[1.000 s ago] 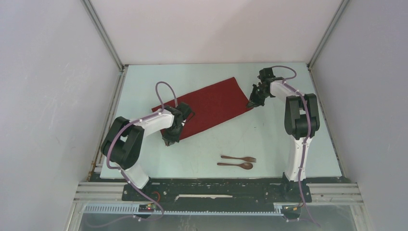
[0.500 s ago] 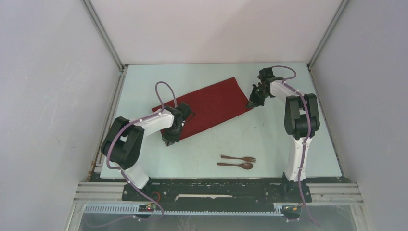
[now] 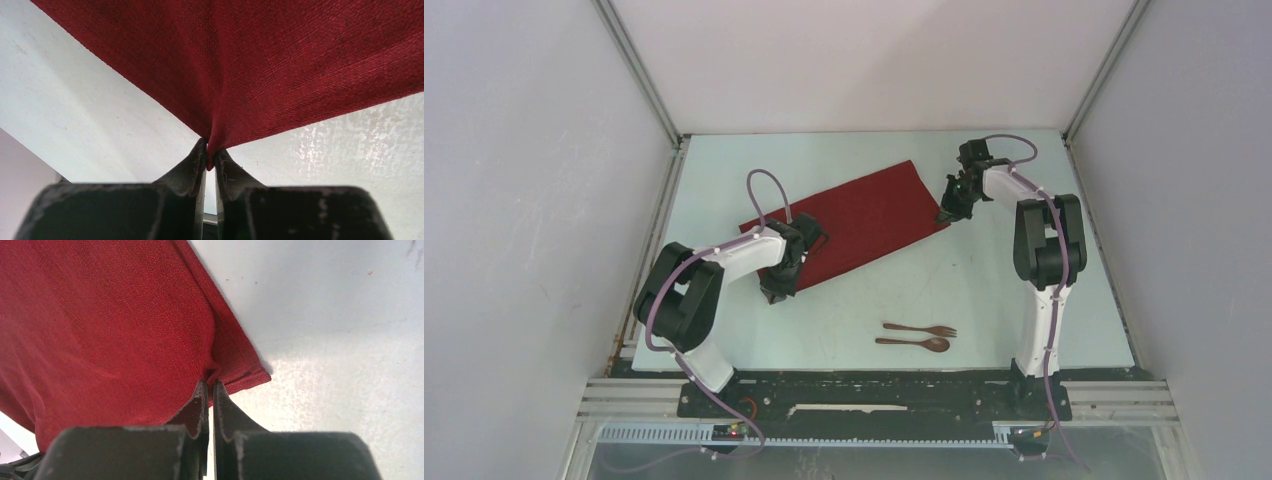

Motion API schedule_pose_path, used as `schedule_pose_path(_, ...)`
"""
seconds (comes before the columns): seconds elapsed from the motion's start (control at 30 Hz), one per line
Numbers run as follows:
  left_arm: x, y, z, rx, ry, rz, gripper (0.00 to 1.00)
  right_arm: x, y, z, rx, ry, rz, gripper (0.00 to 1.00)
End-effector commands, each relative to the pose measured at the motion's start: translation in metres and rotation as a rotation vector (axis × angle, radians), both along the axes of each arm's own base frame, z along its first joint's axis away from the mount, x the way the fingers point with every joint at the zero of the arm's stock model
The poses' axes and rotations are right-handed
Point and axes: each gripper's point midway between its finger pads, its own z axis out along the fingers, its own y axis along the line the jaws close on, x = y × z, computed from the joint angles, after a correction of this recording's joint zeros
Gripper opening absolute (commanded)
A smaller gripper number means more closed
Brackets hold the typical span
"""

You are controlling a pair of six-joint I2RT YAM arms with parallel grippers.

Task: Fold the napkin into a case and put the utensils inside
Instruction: Fold and flatten the napkin at the center of the board.

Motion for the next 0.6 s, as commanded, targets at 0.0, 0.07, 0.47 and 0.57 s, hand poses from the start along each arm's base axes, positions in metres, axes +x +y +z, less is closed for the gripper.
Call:
schedule_pose_path(0.0,0.002,0.002,0.008,0.018,-0.016,0.011,0.19,0.01,-0.006,0.014,-0.066,-0.033,0.008,0.09)
schedule_pose_path(0.07,0.001,0.009,0.018,0.053,-0.037,0.031,0.3,0.004,-0.01,0.022,-0.128,-0.022,0.006,0.26)
schedule_pose_path(0.47,0.02,-0.028,0.104,-0.255,-0.295,0.142,0.7,-0.011,0.0,0.067,-0.016,-0.125,0.077,0.76)
schedule_pose_path(0.57,0.034,-0.05,0.095,-0.458,-0.295,0.195,0.62,-0.004,0.019,0.069,0.123,-0.159,0.123,0.78)
